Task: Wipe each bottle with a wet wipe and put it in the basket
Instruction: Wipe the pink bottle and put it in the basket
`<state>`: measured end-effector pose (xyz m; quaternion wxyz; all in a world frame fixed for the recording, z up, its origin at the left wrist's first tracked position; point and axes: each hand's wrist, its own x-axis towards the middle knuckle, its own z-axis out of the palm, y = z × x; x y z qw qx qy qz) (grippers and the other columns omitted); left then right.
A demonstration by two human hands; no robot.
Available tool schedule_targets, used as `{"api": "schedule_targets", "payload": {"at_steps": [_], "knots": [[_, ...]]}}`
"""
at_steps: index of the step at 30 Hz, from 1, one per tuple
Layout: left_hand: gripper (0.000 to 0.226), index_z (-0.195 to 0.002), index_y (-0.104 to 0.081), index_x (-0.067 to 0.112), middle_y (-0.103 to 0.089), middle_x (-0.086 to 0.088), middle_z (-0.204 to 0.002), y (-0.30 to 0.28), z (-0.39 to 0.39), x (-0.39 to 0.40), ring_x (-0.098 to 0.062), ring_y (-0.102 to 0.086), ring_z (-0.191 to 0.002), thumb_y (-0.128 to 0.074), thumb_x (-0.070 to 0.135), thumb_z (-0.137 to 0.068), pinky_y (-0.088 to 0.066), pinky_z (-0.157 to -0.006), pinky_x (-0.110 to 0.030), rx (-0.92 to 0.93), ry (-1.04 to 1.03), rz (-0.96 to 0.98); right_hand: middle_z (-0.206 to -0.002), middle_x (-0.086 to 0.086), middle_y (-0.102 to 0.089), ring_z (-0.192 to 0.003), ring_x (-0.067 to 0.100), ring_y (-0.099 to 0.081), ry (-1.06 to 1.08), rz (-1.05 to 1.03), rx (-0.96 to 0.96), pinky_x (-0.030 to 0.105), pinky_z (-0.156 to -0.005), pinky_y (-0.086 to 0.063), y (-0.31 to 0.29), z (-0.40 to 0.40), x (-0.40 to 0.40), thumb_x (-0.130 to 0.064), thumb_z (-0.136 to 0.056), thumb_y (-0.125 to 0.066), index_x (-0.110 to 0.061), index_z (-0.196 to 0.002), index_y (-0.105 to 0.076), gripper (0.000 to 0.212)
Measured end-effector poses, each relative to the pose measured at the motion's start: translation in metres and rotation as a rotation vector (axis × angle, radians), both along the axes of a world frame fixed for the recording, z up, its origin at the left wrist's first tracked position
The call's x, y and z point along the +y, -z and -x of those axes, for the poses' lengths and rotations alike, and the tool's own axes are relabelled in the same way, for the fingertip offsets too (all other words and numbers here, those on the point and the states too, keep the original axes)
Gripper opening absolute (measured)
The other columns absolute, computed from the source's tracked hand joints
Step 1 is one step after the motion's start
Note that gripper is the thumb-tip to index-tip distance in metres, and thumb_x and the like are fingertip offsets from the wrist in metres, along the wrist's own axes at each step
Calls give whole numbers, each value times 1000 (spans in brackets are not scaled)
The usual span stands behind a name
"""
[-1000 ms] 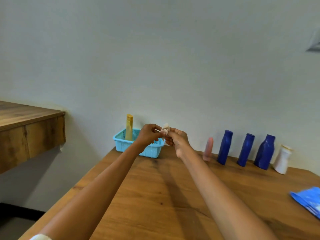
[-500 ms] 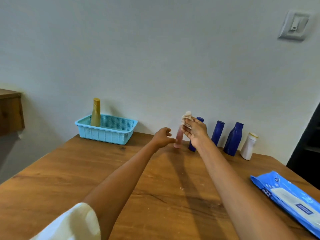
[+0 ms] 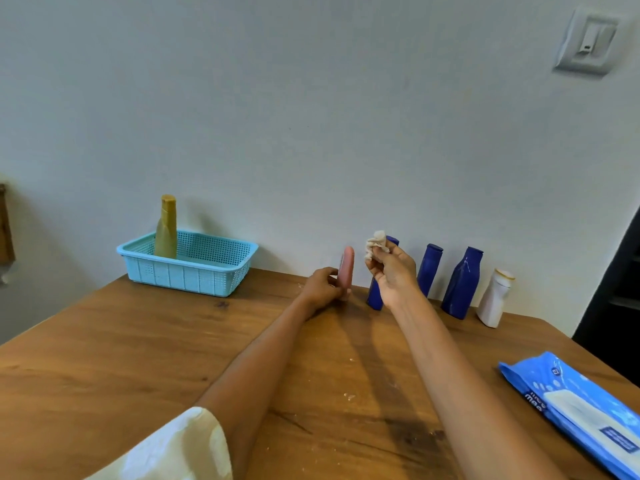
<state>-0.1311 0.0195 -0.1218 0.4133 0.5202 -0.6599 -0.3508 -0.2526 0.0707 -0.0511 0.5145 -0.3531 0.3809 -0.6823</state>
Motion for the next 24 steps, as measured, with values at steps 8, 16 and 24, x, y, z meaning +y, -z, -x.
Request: {"api": "schedule_targets", "payload": {"at_steps": [8, 16, 24], "knots": [[57, -135, -42, 0, -61, -9, -112, -28, -29, 42, -18, -65, -94, -65, 20, -87, -56, -80, -26, 522, 55, 5, -84, 6, -66, -67, 12, -62, 86, 62, -47, 20, -63, -57, -12, -21, 34, -5, -84, -67, -6, -106, -65, 22], [35, -116, -56, -4, -67, -11, -102, -77, -68, 108, -16, -66, -87, -56, 17, -89, -56, -77, -24, 952, 363, 38, -95, 0, -71, -86, 10, -67, 66, 258, 232, 23, -78, -54, -28, -64, 84, -17, -87, -65, -14, -102, -69, 16], [34, -106, -60, 0, -66, -7, -91, -82, -83, 143, -13, -58, -77, -57, 24, -82, -52, -64, -20, 1012, 416, 50, -102, -6, -70, -92, 12, -65, 285, 454, 666, 25, -76, -55, -49, -89, 107, -10, -91, -57, -19, -107, -68, 22]]}}
